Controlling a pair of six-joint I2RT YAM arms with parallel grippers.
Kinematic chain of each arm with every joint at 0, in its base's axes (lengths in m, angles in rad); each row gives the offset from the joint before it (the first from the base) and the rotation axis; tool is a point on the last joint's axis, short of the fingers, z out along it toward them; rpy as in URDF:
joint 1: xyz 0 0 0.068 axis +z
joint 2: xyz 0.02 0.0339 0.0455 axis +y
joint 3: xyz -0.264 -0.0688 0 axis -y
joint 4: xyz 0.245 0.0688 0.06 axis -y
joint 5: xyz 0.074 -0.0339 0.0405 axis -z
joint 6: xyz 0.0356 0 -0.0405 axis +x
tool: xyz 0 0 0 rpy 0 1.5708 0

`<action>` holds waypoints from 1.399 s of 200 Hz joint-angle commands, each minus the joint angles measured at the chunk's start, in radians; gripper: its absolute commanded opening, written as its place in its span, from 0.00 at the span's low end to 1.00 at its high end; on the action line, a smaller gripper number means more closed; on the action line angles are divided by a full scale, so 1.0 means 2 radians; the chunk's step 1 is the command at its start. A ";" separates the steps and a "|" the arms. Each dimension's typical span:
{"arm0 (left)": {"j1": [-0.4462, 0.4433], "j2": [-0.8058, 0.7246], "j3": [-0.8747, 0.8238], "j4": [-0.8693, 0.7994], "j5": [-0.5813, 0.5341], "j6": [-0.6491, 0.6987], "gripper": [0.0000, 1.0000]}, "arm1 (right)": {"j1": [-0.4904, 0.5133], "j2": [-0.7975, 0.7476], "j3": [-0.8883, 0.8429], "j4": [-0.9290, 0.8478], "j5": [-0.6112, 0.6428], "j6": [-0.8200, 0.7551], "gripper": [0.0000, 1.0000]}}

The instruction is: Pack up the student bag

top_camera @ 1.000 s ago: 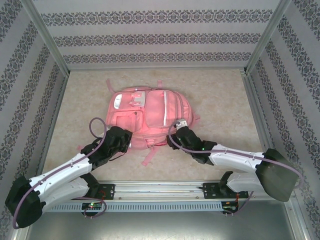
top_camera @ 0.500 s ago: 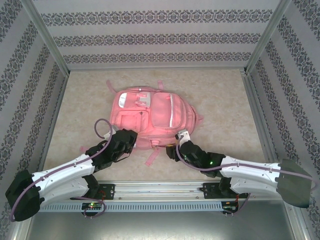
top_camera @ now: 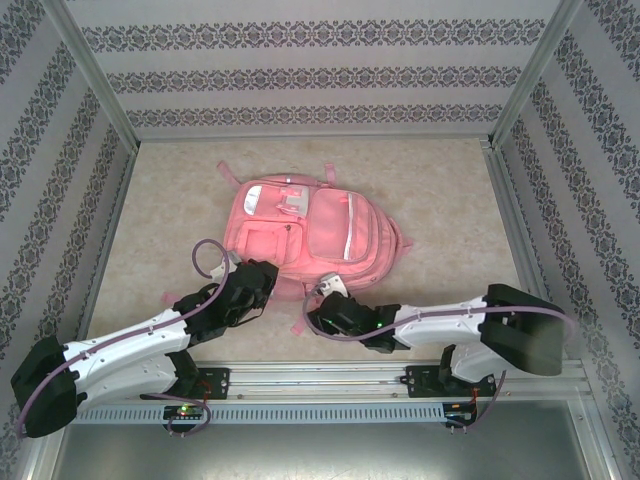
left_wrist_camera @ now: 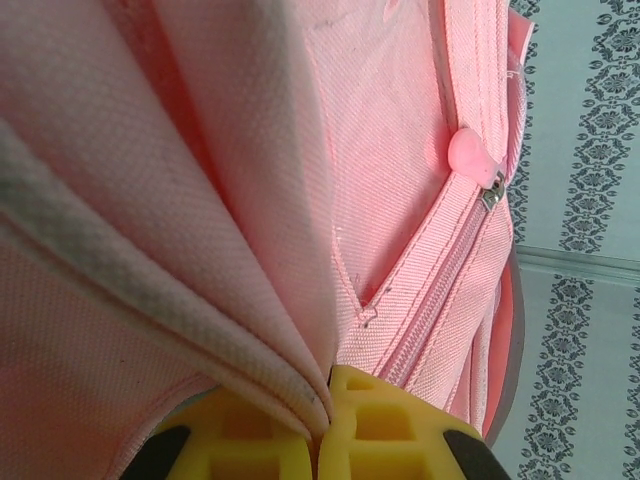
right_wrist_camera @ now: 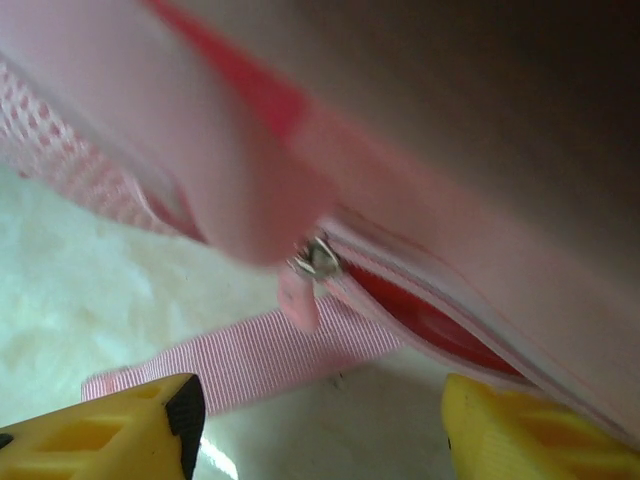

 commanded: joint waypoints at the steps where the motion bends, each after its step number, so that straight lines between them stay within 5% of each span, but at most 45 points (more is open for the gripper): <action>1: -0.017 -0.010 0.019 0.038 -0.001 0.003 0.00 | -0.006 0.022 0.025 -0.006 0.037 0.017 0.66; 89: -0.026 -0.048 0.021 -0.013 -0.037 -0.003 0.00 | -0.073 0.039 0.036 0.000 0.044 0.005 0.42; 182: -0.026 -0.053 0.018 -0.032 -0.055 -0.005 0.00 | -0.094 -0.047 -0.048 0.066 -0.059 -0.086 0.53; 221: -0.026 -0.054 0.017 -0.035 -0.056 -0.005 0.00 | -0.093 -0.074 -0.103 0.152 -0.082 -0.151 0.49; 247: -0.026 -0.051 0.017 -0.032 -0.056 -0.005 0.00 | -0.085 -0.066 -0.131 0.223 -0.074 -0.199 0.42; 280: -0.026 -0.047 0.017 -0.027 -0.055 -0.005 0.00 | -0.042 -0.018 -0.133 0.316 -0.044 -0.236 0.46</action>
